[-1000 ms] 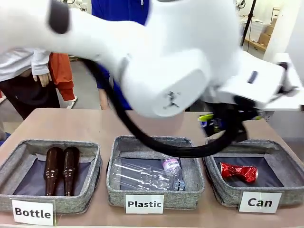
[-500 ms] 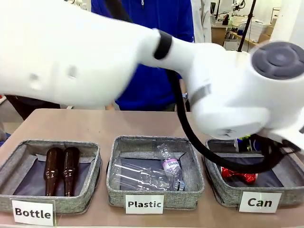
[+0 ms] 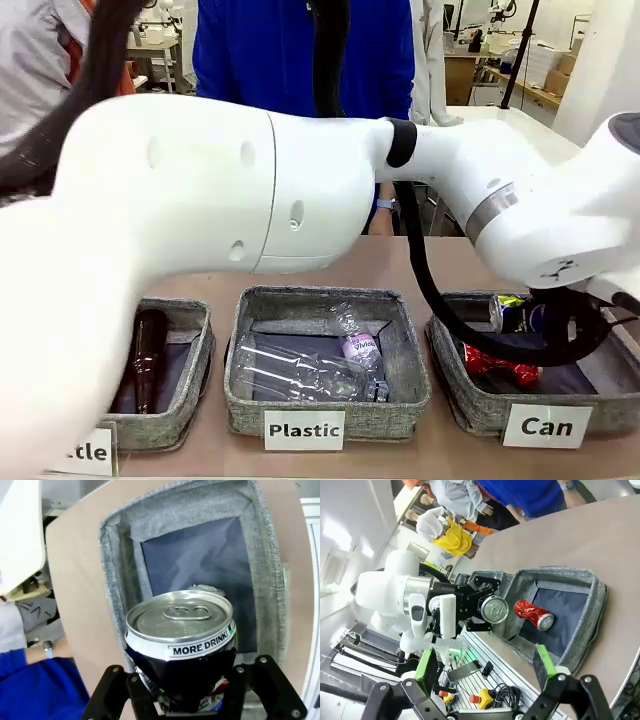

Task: Sort the can waste into the basket.
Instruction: Pick up the can waste from the table and place it in the right Fabric basket.

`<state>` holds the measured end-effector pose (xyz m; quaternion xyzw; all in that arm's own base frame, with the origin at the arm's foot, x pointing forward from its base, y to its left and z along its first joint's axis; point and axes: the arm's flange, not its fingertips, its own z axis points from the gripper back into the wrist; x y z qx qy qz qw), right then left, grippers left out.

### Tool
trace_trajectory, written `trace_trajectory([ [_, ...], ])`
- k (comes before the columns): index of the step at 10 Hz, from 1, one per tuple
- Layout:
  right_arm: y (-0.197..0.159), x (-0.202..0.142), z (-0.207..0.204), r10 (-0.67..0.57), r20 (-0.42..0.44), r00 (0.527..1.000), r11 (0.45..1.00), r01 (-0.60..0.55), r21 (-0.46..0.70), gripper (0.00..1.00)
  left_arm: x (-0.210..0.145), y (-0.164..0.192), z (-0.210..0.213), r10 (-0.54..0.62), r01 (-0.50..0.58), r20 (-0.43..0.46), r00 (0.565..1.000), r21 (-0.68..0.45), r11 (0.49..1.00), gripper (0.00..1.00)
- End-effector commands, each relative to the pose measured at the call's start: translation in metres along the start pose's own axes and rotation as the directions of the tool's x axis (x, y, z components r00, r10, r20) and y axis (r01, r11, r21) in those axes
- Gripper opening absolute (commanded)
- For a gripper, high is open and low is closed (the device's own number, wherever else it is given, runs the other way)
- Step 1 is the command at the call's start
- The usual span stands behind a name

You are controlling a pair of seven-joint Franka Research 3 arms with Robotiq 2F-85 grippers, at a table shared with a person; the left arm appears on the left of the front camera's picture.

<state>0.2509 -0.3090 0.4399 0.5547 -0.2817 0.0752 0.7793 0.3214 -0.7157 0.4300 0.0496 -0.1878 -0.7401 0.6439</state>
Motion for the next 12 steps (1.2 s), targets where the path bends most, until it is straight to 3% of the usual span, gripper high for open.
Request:
trace_trajectory([
  [1,0.005,0.005,0.000,-0.014,0.016,1.000,1.000,0.014,-0.015,1.00,0.021,0.015,0.001,0.000,0.000,-0.011,1.000,-0.006,1.000,0.04],
  [2,0.005,0.005,0.000,-0.014,0.016,1.000,1.000,0.014,-0.015,1.00,0.019,0.016,-0.002,0.008,-0.008,-0.021,1.000,-0.005,1.000,0.18],
  [3,0.005,0.005,0.000,-0.014,0.016,1.000,1.000,0.014,-0.015,1.00,0.016,0.019,-0.006,0.018,-0.018,-0.025,1.000,-0.008,1.000,0.61],
  [4,0.005,0.005,0.000,-0.014,0.016,1.000,1.000,0.014,-0.015,1.00,0.014,0.021,-0.007,0.026,-0.026,-0.025,0.999,-0.016,1.000,0.75],
  [5,0.005,0.005,0.000,-0.014,0.016,1.000,1.000,0.014,-0.015,1.00,0.014,0.022,-0.007,0.025,-0.025,-0.031,0.999,-0.013,1.000,1.00],
  [8,0.005,0.005,0.000,-0.014,0.016,1.000,1.000,0.014,-0.015,1.00,0.009,0.025,-0.007,0.026,-0.026,-0.047,0.999,-0.008,1.000,0.96],
  [9,0.005,0.005,0.000,-0.014,0.016,1.000,1.000,0.014,-0.015,1.00,0.006,0.025,-0.006,0.034,-0.034,-0.044,0.998,-0.013,0.999,1.00],
  [12,0.005,0.005,0.000,-0.014,0.016,1.000,1.000,0.014,-0.015,1.00,-0.003,0.028,0.003,0.056,-0.061,-0.078,0.995,-0.072,0.996,1.00],
])
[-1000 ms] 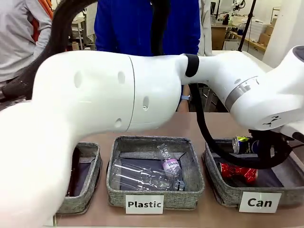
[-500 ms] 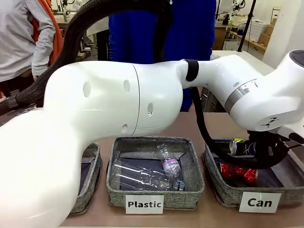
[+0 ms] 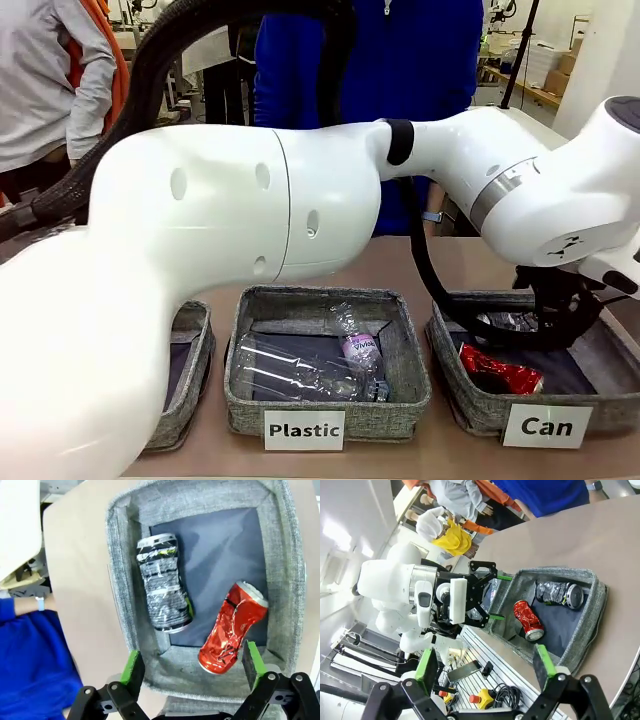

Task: Sort the can waste into the basket.
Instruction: Pick up the can waste from the table and place it in the right Fabric basket.

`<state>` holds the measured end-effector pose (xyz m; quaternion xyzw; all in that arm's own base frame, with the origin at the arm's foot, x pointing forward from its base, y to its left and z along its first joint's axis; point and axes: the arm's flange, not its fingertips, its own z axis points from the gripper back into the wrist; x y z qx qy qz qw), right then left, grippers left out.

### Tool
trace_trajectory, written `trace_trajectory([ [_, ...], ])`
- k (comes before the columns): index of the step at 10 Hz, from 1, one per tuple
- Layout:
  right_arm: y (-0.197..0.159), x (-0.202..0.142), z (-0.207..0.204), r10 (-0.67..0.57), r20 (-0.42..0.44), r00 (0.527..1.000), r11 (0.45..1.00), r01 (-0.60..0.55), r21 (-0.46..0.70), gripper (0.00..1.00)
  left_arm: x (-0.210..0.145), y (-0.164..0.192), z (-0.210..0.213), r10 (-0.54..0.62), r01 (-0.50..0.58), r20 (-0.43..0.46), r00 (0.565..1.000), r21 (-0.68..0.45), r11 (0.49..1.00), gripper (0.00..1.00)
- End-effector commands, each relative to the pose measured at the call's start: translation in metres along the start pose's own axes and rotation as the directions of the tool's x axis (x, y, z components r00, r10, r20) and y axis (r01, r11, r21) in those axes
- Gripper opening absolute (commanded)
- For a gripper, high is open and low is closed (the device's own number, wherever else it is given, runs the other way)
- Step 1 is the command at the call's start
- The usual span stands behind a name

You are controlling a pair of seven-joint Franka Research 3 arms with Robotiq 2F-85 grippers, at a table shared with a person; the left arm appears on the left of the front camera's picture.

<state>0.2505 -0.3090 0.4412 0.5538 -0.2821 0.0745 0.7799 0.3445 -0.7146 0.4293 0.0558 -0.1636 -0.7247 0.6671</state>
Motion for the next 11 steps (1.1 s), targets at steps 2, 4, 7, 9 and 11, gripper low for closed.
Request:
trace_trajectory([
  [2,0.000,0.000,0.000,0.000,0.000,1.000,1.000,0.000,0.000,1.00,-0.031,0.012,0.044,0.010,-0.016,-0.098,0.995,-0.054,0.998,1.00],
  [4,-0.004,0.030,-0.036,0.025,-0.087,0.996,0.999,-0.022,0.028,1.00,-0.097,0.027,0.082,0.063,-0.076,-0.096,0.993,-0.139,0.987,1.00],
  [7,0.014,0.077,-0.133,0.079,-0.239,0.968,0.989,-0.045,0.144,1.00,-0.227,0.048,0.128,0.271,-0.276,-0.058,0.961,-0.129,0.952,1.00],
  [9,0.027,0.090,-0.207,0.058,-0.346,0.937,0.977,0.018,0.213,1.00,-0.311,0.062,0.140,0.431,-0.432,-0.040,0.901,-0.144,0.890,1.00],
  [11,0.040,0.080,-0.264,0.028,-0.393,0.919,0.969,0.071,0.236,1.00,-0.422,0.077,0.147,0.615,-0.605,-0.032,0.788,-0.222,0.765,1.00],
])
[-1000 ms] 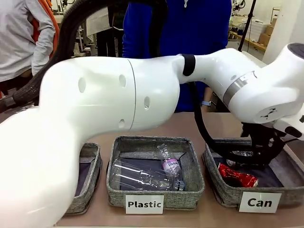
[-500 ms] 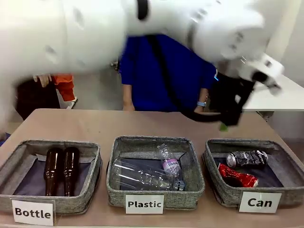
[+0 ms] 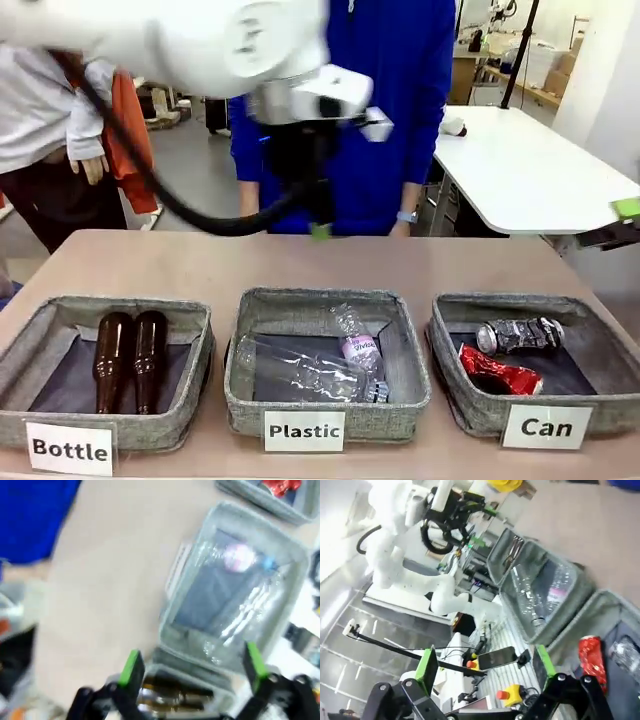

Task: Sort the can waste into the basket.
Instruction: Pick up the can waste from the table and place it in the right Fabric basket.

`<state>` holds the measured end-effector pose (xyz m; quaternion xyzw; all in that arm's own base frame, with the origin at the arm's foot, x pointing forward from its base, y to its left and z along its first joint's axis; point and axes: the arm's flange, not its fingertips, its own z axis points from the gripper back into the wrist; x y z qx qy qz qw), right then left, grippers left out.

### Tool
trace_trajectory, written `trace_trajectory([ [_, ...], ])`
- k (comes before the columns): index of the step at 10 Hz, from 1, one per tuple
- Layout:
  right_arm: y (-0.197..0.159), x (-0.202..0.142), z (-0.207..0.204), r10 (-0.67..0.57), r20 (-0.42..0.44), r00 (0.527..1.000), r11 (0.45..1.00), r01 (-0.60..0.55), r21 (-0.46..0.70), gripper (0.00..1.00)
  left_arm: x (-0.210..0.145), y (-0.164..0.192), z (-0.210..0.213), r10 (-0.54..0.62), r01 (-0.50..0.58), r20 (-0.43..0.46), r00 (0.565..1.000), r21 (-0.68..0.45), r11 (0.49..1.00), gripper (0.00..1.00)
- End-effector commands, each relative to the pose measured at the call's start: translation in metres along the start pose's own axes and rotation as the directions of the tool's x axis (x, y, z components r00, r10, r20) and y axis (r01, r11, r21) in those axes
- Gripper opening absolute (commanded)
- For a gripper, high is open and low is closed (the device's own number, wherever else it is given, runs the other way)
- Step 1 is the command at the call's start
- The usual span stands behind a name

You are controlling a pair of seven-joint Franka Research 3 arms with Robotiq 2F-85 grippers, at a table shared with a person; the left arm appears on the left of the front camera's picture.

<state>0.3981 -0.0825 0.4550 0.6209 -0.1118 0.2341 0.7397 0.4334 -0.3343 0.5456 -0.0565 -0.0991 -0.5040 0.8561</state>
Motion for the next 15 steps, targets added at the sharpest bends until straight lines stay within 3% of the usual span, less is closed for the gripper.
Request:
trace_trajectory([
  [1,0.001,0.005,-0.039,-0.067,0.009,0.998,0.998,0.067,-0.001,1.00,-0.096,0.047,0.006,0.136,-0.128,0.041,0.990,-0.160,0.979,1.00],
  [3,-0.006,0.016,-0.082,-0.095,0.076,0.993,0.994,0.098,-0.038,1.00,-0.176,0.106,0.023,0.305,-0.273,0.031,0.952,-0.366,0.890,1.00],
  [4,-0.010,0.023,-0.099,-0.133,0.127,0.983,0.990,0.138,-0.031,1.00,-0.213,0.138,0.031,0.413,-0.347,-0.006,0.911,-0.555,0.756,1.00],
  [5,-0.012,0.028,-0.114,-0.171,0.229,0.958,0.981,0.187,-0.050,1.00,-0.251,0.158,0.037,0.450,-0.334,0.003,0.893,-0.665,0.668,1.00],
  [6,-0.017,0.033,-0.121,-0.224,0.301,0.927,0.968,0.248,-0.042,1.00,-0.291,0.169,0.037,0.444,-0.232,0.082,0.892,-0.760,0.607,1.00],
  [7,-0.023,0.037,-0.121,-0.272,0.370,0.888,0.950,0.310,-0.044,1.00,-0.330,0.178,0.030,0.548,-0.191,0.188,0.815,-0.805,0.562,1.00],
  [8,-0.029,0.041,-0.114,-0.277,0.420,0.864,0.941,0.332,-0.063,1.00,-0.366,0.181,0.015,0.635,-0.156,0.241,0.734,-0.850,0.503,1.00],
  [9,-0.028,0.043,-0.103,-0.275,0.431,0.860,0.941,0.333,-0.064,1.00,-0.400,0.182,-0.005,0.757,-0.137,0.272,0.594,-0.893,0.429,1.00],
  [10,-0.029,0.049,-0.090,-0.238,0.483,0.843,0.936,0.332,-0.117,1.00,-0.418,0.176,-0.024,0.860,-0.151,0.288,0.422,-0.913,0.380,1.00],
  [11,-0.037,0.039,-0.102,-0.263,0.393,0.881,0.947,0.314,-0.071,1.00,-0.425,0.163,-0.040,0.924,-0.239,0.293,0.245,-0.906,0.350,1.00],
  [12,-0.037,0.039,-0.102,-0.263,0.393,0.881,0.947,0.314,-0.071,1.00,-0.421,0.189,-0.006,0.771,-0.192,0.217,0.599,-0.896,0.401,1.00],
  [15,-0.037,0.039,-0.102,-0.263,0.393,0.881,0.947,0.314,-0.071,1.00,-0.421,0.189,-0.006,0.771,-0.192,0.217,0.599,-0.896,0.401,1.00],
])
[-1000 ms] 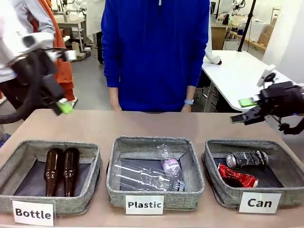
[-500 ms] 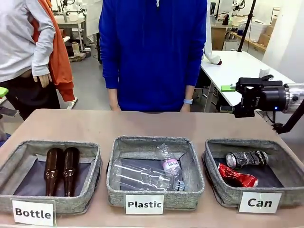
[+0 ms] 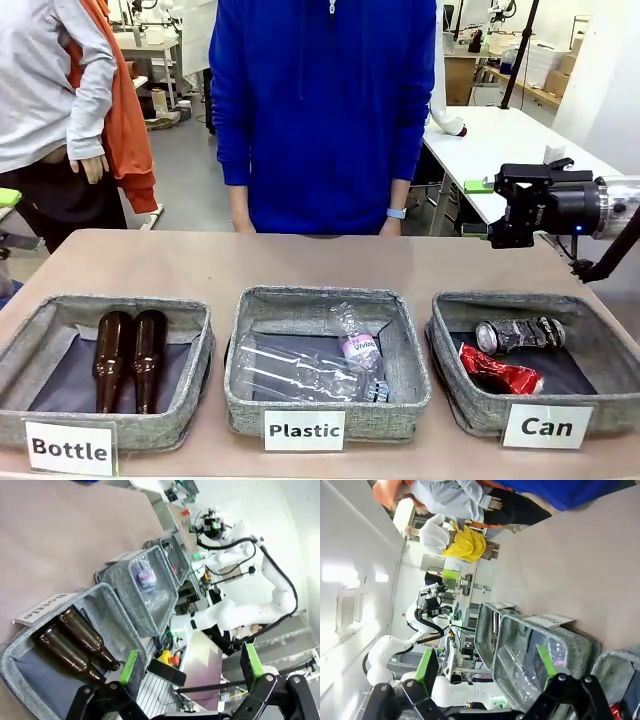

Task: Sort the can waste into the basket.
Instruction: Pick up the can waste from the table and place it in the right Fabric basket.

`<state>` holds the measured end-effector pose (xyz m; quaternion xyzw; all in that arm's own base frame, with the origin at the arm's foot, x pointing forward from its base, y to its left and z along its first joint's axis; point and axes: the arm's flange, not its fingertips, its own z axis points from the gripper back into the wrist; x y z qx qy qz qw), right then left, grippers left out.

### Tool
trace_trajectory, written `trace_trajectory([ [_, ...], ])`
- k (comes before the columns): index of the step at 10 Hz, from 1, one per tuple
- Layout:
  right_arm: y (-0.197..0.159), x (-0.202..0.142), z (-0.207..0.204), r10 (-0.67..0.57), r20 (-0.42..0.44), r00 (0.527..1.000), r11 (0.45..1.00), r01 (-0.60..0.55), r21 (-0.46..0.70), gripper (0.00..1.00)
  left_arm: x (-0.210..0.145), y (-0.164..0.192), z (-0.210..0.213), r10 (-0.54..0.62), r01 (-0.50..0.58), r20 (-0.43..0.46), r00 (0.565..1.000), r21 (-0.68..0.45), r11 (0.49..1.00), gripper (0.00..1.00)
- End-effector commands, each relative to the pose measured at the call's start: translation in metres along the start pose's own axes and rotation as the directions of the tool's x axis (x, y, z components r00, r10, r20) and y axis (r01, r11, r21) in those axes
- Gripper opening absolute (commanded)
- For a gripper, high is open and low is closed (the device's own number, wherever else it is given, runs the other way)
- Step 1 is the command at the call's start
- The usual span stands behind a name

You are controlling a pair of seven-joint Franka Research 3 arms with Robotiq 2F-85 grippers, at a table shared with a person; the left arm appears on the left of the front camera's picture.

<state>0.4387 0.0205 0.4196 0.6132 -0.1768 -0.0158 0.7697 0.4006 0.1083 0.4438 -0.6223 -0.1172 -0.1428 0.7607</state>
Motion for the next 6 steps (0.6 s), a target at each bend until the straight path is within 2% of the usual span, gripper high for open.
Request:
trace_trajectory([
  [1,0.0011,-0.0012,0.0003,0.004,-0.011,1.000,1.000,-0.004,0.002,1.00,-0.0002,0.0003,0.0069,0.002,-0.002,-0.023,1.000,-0.003,1.000,1.00],
  [6,0.0011,-0.0012,0.0003,0.004,-0.011,1.000,1.000,-0.004,0.002,1.00,-0.0002,0.0003,0.0069,0.002,-0.002,-0.023,1.000,-0.003,1.000,1.00],
])
